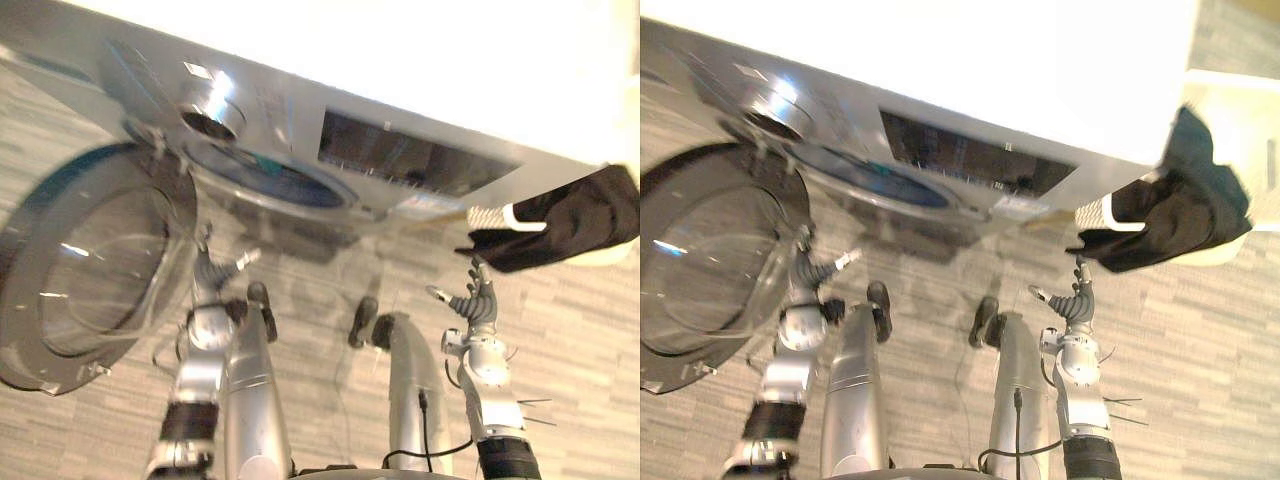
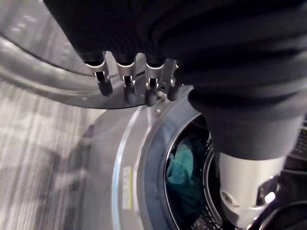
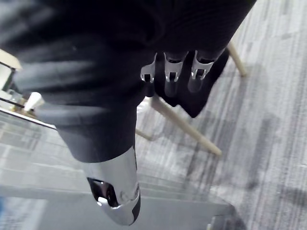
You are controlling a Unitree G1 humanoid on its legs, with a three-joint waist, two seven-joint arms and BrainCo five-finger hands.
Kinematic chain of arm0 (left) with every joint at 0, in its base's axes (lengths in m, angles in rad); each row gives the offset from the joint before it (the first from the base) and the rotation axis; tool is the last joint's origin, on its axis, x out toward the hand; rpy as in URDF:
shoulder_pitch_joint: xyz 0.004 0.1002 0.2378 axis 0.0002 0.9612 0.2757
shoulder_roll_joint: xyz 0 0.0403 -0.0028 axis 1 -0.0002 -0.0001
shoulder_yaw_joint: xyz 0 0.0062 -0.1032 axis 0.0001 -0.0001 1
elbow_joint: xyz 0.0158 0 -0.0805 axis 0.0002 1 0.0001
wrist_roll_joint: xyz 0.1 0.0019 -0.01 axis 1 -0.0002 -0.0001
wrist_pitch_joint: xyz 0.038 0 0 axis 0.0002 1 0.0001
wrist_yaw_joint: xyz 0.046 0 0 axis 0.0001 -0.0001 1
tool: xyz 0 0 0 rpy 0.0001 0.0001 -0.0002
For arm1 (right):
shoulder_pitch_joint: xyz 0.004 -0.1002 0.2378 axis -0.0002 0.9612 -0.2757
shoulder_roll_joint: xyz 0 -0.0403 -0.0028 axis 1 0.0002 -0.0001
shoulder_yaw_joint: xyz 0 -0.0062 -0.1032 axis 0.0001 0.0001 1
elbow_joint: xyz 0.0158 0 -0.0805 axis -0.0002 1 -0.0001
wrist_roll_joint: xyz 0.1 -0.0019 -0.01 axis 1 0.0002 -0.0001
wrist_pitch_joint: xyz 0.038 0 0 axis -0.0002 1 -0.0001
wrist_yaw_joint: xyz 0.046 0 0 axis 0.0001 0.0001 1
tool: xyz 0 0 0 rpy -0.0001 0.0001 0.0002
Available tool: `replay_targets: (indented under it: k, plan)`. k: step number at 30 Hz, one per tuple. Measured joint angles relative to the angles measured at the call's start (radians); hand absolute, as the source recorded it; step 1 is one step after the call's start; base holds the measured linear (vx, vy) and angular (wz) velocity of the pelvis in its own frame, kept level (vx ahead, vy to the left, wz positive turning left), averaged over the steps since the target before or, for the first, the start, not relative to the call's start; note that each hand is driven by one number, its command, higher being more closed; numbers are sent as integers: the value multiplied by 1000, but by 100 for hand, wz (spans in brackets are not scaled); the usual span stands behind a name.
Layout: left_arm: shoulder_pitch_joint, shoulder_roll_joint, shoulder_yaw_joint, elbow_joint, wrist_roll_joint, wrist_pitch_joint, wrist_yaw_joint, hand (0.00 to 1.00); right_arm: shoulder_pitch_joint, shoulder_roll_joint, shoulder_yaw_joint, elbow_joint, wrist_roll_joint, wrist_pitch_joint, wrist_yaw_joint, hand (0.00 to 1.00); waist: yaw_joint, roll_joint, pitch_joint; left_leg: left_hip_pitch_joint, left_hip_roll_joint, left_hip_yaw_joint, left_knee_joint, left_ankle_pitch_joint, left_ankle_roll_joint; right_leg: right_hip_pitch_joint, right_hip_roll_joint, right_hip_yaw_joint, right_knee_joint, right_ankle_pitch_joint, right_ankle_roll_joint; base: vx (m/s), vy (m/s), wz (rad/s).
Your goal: Pick up the laundry basket with both hands and put the clothes into the washing machine.
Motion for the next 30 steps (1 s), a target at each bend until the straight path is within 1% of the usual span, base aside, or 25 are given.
replay_targets:
  k: [2,3,5,6,7,8,9,10,12,15,16,17,18,19,20,21,22,23,24,25,26,27,28,29,30]
  plan:
    - [19,-15,10,110,-9,1,-20,0,22,0,-2,67,0,15,3,0,0,12,-48,114,-3,45,-103,27,-4,92,15,11,-105,36,13,168,21,-23]
    - [26,-17,13,131,-8,1,-21,0,23,1,-3,87,0,17,3,0,-1,14,-57,142,-2,56,-125,34,-5,115,20,14,-132,45,15,159,23,-32]
    - [23,-22,31,228,0,1,-38,0,25,4,-21,172,0,26,4,0,-4,27,-101,239,-2,95,-220,58,-10,199,45,32,-252,93,24,186,50,-39]
    - [22,-23,38,255,8,1,-42,0,25,4,-32,201,-1,27,4,0,-6,29,-116,265,-4,106,-250,66,-11,216,52,42,-285,106,29,186,62,-43]
    - [16,-23,50,303,19,1,-43,0,20,1,-54,262,0,28,4,0,-8,34,-142,315,-9,133,-307,81,-11,253,61,55,-351,135,34,123,43,-36]
    - [12,-22,52,326,29,1,-43,0,16,-1,-67,291,0,29,4,0,-10,37,-148,340,-13,143,-332,87,-11,275,68,63,-383,149,36,142,57,-42]
    - [5,-18,53,363,46,1,-44,0,11,-5,-93,345,0,30,4,0,-16,42,-162,381,-21,164,-377,98,-8,310,75,76,-445,176,43,113,45,-32]
    - [3,-15,53,384,67,1,-47,0,4,-11,-106,384,0,33,5,0,-28,49,-168,410,-28,178,-409,105,-7,339,79,85,-487,198,48,137,67,-40]
    - [-7,0,53,416,96,2,-61,0,-5,-25,-132,459,0,37,7,0,-32,53,-171,475,-45,227,-452,108,-7,396,83,140,-579,251,60,139,98,-66]
    - [-15,26,53,435,123,2,-61,0,-9,-29,-144,501,0,38,8,0,-34,51,-172,521,-53,272,-462,108,-7,412,85,207,-623,289,64,53,55,-82]
    - [-17,38,54,436,123,2,-60,0,-14,-29,-149,510,0,39,9,0,-35,51,-172,542,-55,308,-465,107,-7,408,89,252,-632,300,66,-17,32,-130]
    - [-21,47,54,438,126,2,-59,0,-26,-30,-153,516,1,39,9,0,-38,50,-171,567,-54,367,-464,106,-7,386,102,317,-632,324,64,-21,25,-126]
    - [-21,49,55,442,127,2,-58,0,-29,-31,-153,517,2,39,9,0,-38,50,-171,571,-54,380,-463,105,-7,380,104,327,-632,330,64,-55,9,-153]
    - [-22,54,55,463,144,2,-58,0,-40,-37,-152,517,3,39,8,0,-40,51,-170,584,-49,430,-454,92,-3,354,120,347,-633,360,63,-91,-45,-187]
    - [-29,55,55,473,164,2,-58,0,-65,-41,-147,518,5,39,5,0,-45,57,-163,596,-21,493,-428,45,16,322,155,265,-665,431,26,-91,-45,-191]
    - [-29,58,55,473,166,2,-58,0,-70,-39,-144,516,5,39,4,0,-46,52,-159,601,-19,506,-424,33,14,322,156,225,-684,442,7,-109,-104,-196]
    - [-39,56,52,490,174,4,-58,0,-94,-44,-145,522,6,40,2,0,-57,62,-136,629,-1,590,-423,4,-4,310,120,-19,-665,333,-68,-108,-58,-188]
    - [-47,42,45,491,191,4,-60,0,-104,-49,-143,532,11,40,-2,0,-58,76,-133,645,24,663,-413,-7,-2,304,75,-276,-610,264,-132,-108,-58,-218]
    - [-45,40,42,491,194,5,-59,0,-112,-47,-141,540,13,41,-4,0,-55,85,-128,657,39,713,-401,-8,-15,293,40,-385,-565,248,-155,-50,-93,-235]
    - [-43,42,36,492,201,5,-59,0,-118,-46,-135,551,13,50,-10,0,-54,71,-129,684,48,804,-370,-29,-36,269,-25,-509,-455,219,-158,13,-189,-223]
    - [-43,45,31,493,201,5,-59,0,-109,-48,-134,556,13,59,-17,0,-57,60,-121,712,61,881,-318,-62,-62,257,-43,-519,-397,223,-125,37,-259,-211]
    - [-42,43,27,496,202,5,-58,0,-100,-52,-133,556,14,59,-17,0,-60,71,-119,728,90,920,-290,-80,-74,249,-28,-500,-383,226,-118,132,-272,-171]
    - [-35,39,21,504,202,6,-59,0,-73,-66,-114,558,14,62,-18,0,-71,93,-121,756,147,969,-214,-95,-88,234,-3,-459,-308,194,-121,229,-229,-133]
    - [-42,48,18,505,202,2,-58,0,-54,-77,-110,576,14,72,-17,0,-75,88,-118,736,232,901,-11,-102,12,237,29,-416,-273,160,-108,305,-303,-127]
    - [-41,48,18,507,202,5,-58,0,-53,-81,-110,583,14,78,-17,0,-67,96,-114,700,274,830,88,-84,139,248,59,-392,-290,155,-113,266,-293,-143]
